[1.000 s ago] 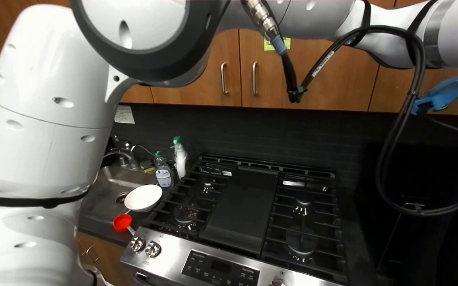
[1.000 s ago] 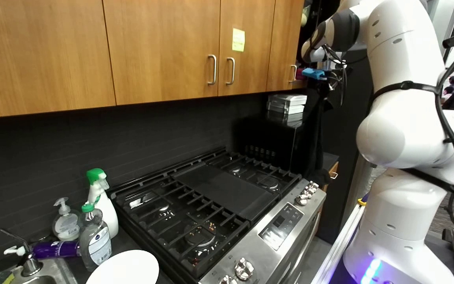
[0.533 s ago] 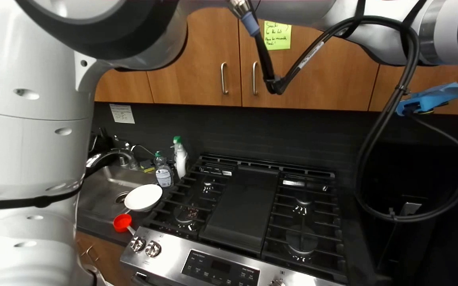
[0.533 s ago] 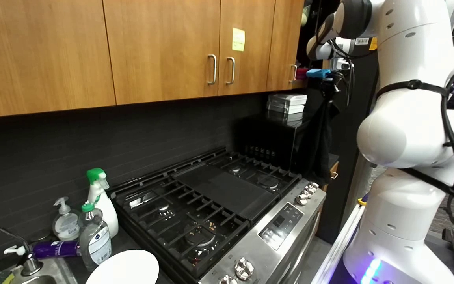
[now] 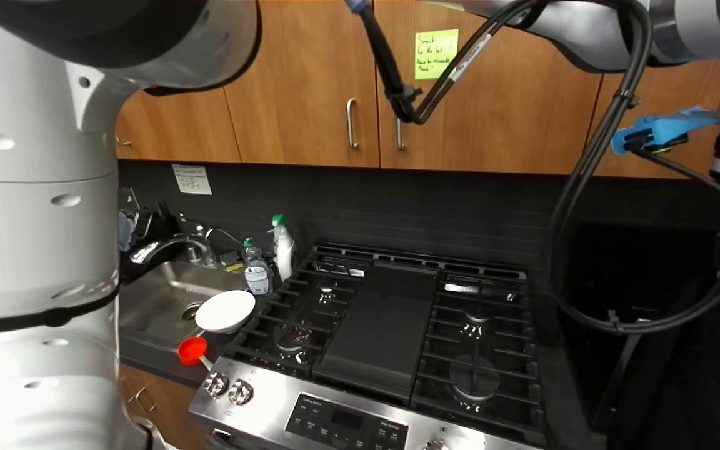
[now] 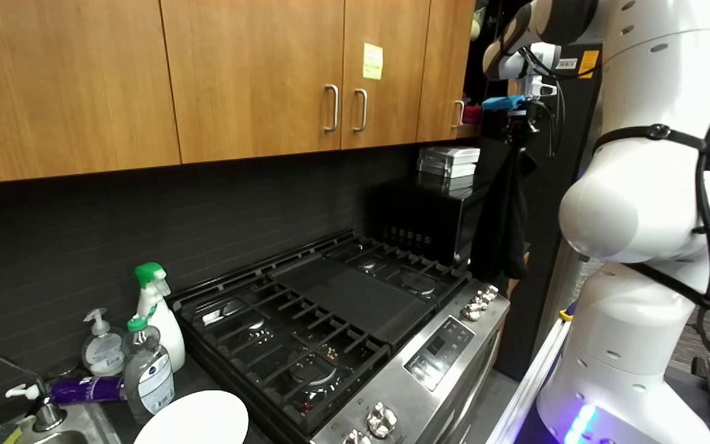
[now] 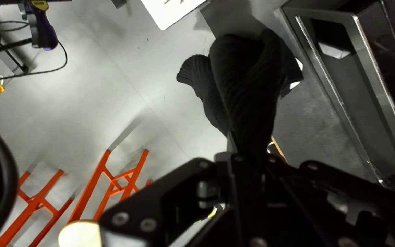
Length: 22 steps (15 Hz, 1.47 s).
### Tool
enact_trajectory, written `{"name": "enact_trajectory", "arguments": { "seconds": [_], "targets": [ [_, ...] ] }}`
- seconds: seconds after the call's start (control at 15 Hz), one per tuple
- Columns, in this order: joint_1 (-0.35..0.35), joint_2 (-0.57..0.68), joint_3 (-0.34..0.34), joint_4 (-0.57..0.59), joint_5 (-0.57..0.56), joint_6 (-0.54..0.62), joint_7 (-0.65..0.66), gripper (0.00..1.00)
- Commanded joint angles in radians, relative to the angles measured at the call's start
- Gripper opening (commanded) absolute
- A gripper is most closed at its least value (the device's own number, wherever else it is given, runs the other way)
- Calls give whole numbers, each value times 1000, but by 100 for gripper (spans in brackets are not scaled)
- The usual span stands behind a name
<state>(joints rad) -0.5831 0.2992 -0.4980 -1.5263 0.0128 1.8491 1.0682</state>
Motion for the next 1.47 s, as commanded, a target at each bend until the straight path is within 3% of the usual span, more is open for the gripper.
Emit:
{"name": "enact_trajectory", "arguments": {
  "seconds": [0.0,0.53,0.67,1.0,1.4],
  "targets": [
    [60,-84,0,21,-114,-19,-11,1],
    [176,-99,46,173,-277,-71,-15,1],
    [177,-83,64,165,-219,-78,-25,1],
    [147,-20,76,130,-113,-288,-72,1],
    [82,75,64,89,-13,-331,-75,1]
  ]
}}
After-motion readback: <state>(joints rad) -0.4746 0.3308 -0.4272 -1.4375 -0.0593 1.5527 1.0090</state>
